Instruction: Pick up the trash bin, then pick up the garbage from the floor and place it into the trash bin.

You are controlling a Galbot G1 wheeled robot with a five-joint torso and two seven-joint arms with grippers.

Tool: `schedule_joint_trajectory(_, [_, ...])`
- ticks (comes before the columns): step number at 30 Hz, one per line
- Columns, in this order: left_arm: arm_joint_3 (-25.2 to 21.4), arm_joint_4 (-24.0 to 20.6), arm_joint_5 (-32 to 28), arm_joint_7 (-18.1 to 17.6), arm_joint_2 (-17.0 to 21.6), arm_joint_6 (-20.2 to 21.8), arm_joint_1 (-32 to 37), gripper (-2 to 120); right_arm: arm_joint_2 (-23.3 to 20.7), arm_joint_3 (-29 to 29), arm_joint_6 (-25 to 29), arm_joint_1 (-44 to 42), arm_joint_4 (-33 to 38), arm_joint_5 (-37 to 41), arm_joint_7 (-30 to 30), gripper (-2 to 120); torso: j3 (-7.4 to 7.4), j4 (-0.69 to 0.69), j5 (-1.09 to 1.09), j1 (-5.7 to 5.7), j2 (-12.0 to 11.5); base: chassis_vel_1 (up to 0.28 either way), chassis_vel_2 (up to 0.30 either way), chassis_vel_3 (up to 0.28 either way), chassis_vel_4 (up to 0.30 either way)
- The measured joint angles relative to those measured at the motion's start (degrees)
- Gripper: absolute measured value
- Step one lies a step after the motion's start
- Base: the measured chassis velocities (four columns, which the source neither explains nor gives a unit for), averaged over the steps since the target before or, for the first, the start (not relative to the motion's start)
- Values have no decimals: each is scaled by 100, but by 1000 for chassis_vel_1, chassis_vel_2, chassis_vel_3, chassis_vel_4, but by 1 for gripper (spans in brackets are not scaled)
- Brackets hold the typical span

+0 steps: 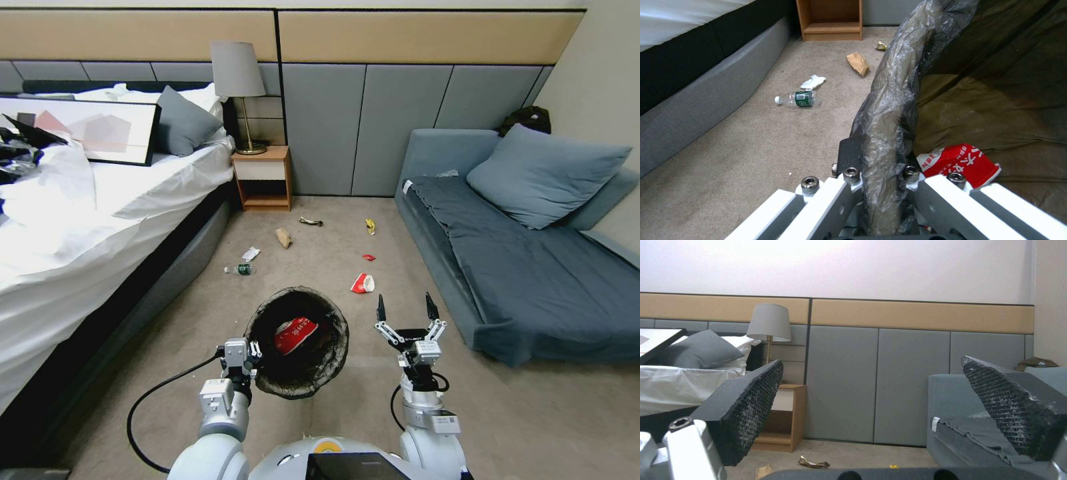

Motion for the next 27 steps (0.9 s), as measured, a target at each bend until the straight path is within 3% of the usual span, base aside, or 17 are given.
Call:
schedule_joint_trajectory(11, [-2,15,-1,3,3,-11,-6,0,12,-2,29,-3,-45,3,-21,100,-1,0,0,0,0,-34,26,32,-27])
schedule_joint_trajectory(27, [-1,28,0,3,1,-28,-8,0,16,-2,65,14,-66,28,-70,100,0,1,0,0,0,-208,208,211,-205])
